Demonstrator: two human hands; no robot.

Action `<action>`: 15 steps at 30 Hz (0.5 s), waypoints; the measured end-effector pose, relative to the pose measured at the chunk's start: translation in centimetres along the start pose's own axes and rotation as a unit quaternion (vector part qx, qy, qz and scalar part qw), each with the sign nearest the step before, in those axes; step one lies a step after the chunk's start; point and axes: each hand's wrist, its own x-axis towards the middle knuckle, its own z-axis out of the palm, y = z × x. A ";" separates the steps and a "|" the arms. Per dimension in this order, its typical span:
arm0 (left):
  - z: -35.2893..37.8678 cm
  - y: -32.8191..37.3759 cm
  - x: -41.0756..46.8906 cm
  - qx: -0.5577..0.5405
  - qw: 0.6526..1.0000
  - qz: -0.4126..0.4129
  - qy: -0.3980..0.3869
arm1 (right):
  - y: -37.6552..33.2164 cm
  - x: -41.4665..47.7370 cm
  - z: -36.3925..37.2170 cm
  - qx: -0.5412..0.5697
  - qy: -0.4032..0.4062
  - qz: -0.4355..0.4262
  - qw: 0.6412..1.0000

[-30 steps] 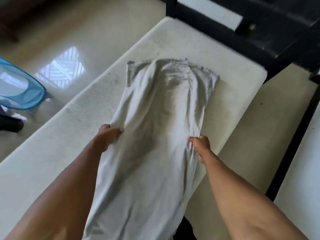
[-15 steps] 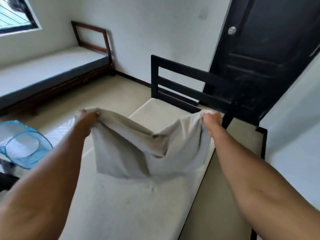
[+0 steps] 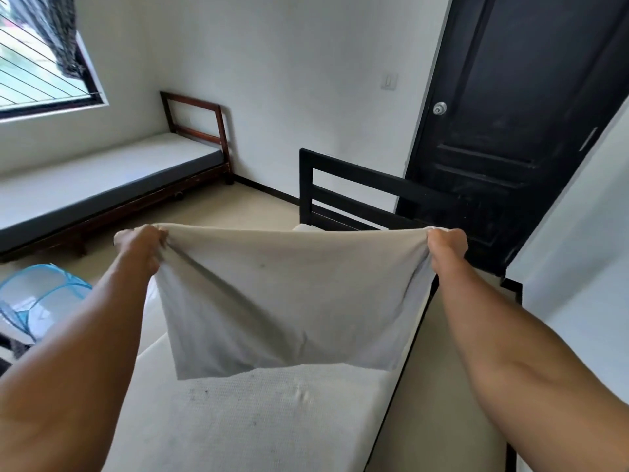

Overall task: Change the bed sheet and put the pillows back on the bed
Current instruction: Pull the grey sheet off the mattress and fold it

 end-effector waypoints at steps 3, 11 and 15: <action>-0.2 -2.5 2.8 0.036 0.994 -0.104 -0.021 | 1.4 1.7 1.5 -0.013 -0.008 0.026 1.000; 6.3 -13.8 12.3 0.211 0.950 -0.222 -0.060 | 7.4 9.3 9.2 -0.114 -0.135 0.095 0.980; 16.4 -12.7 9.7 0.215 0.954 -0.188 -0.086 | 8.3 14.2 15.9 -0.150 -0.229 0.083 0.958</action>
